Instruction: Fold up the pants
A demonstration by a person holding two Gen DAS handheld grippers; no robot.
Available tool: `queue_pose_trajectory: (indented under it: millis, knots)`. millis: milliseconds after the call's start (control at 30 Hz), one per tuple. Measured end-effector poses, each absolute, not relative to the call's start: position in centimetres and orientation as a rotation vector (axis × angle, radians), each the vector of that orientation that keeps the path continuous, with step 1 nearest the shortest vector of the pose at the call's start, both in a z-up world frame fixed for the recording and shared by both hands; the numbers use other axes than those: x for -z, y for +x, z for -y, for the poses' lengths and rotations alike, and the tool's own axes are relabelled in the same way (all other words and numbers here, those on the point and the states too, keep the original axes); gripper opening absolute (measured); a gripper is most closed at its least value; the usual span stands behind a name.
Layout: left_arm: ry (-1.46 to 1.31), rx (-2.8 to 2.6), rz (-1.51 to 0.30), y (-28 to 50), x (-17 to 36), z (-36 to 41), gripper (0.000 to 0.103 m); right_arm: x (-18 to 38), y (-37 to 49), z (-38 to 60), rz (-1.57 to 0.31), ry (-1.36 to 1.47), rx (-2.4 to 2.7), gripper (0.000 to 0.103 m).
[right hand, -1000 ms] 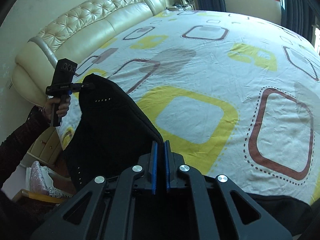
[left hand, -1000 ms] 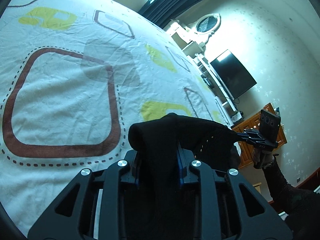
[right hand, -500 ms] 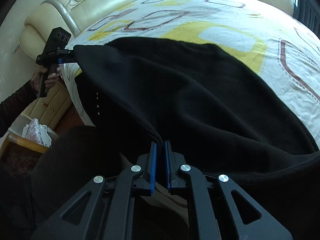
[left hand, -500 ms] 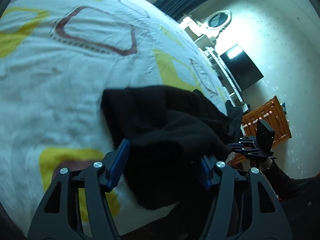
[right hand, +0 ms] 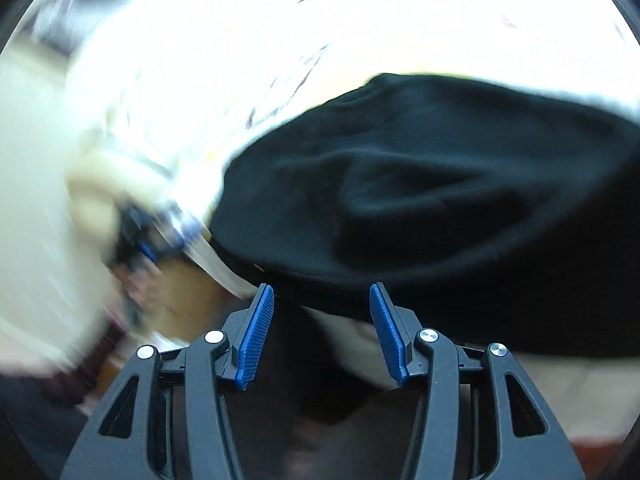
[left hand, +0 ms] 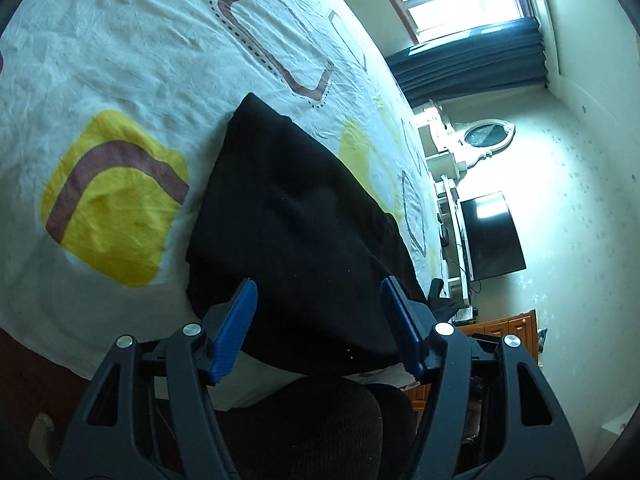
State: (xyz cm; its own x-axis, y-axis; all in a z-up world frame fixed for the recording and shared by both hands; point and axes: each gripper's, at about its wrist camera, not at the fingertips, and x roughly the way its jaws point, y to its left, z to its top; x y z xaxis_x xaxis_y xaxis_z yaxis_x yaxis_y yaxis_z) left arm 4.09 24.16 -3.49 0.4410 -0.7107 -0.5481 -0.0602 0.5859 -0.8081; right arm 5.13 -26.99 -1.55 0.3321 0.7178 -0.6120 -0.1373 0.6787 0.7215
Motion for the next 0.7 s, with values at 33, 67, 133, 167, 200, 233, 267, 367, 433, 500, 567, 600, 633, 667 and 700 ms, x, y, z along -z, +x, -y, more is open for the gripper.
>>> queue_pose_trajectory:
  millis: [33,67,133,167,200,233,267,367,433,500,567,600,633,667,700]
  knots:
    - [-0.887,0.451,-1.067,4.1,3.8,-23.7,0.063,2.0,5.0,27.8,-1.097,0.703,-0.584,0.050]
    - [-0.904,0.433,-1.071,4.2,4.0,-23.4,0.063,2.2,4.9,28.3,-1.094,0.769,-0.560,0.050]
    - [-0.946,0.410,-1.075,4.0,4.6,-22.6,0.063,2.9,4.4,29.6,-1.085,0.879,-0.510,0.050]
    - [-0.942,0.392,-1.076,4.0,4.8,-22.3,0.064,3.3,4.3,30.0,-1.093,0.912,-0.485,0.050]
    - [-0.927,0.379,-1.073,4.0,5.0,-21.9,0.065,3.7,4.1,30.4,-1.096,0.946,-0.456,0.050]
    - [-0.912,0.368,-1.070,4.0,5.1,-21.7,0.065,3.9,4.1,30.5,-1.094,0.977,-0.450,0.050]
    - [-0.904,0.357,-1.064,4.0,5.2,-21.5,0.065,4.2,3.8,30.6,-1.098,1.000,-0.437,0.050]
    - [-0.891,0.346,-1.055,4.3,5.3,-21.3,0.067,4.8,4.3,30.8,-1.084,1.037,-0.422,0.050]
    - [-0.892,0.343,-1.059,4.5,5.3,-21.1,0.069,4.8,5.1,30.6,-1.082,1.028,-0.394,0.050]
    - [-0.902,0.334,-1.065,4.5,5.1,-21.0,0.072,5.5,5.5,30.9,-1.087,1.013,-0.363,0.033]
    - [-0.910,0.325,-1.078,4.4,4.7,-20.6,0.072,5.9,5.8,30.7,-1.100,1.015,-0.355,0.008]
    - [-0.911,0.326,-1.084,4.4,4.5,-20.5,0.073,5.8,5.7,30.7,-1.097,1.014,-0.351,0.007]
    - [-0.907,0.320,-1.090,4.5,4.4,-20.2,0.074,5.5,5.6,30.5,-1.092,1.006,-0.353,0.007]
    - [-0.907,0.316,-1.095,4.5,4.5,-20.2,0.075,5.2,5.3,30.4,-1.083,0.996,-0.357,0.007]
    - [-0.919,0.312,-1.100,4.5,4.6,-20.2,0.075,4.8,5.1,30.5,-1.073,0.989,-0.360,0.007]
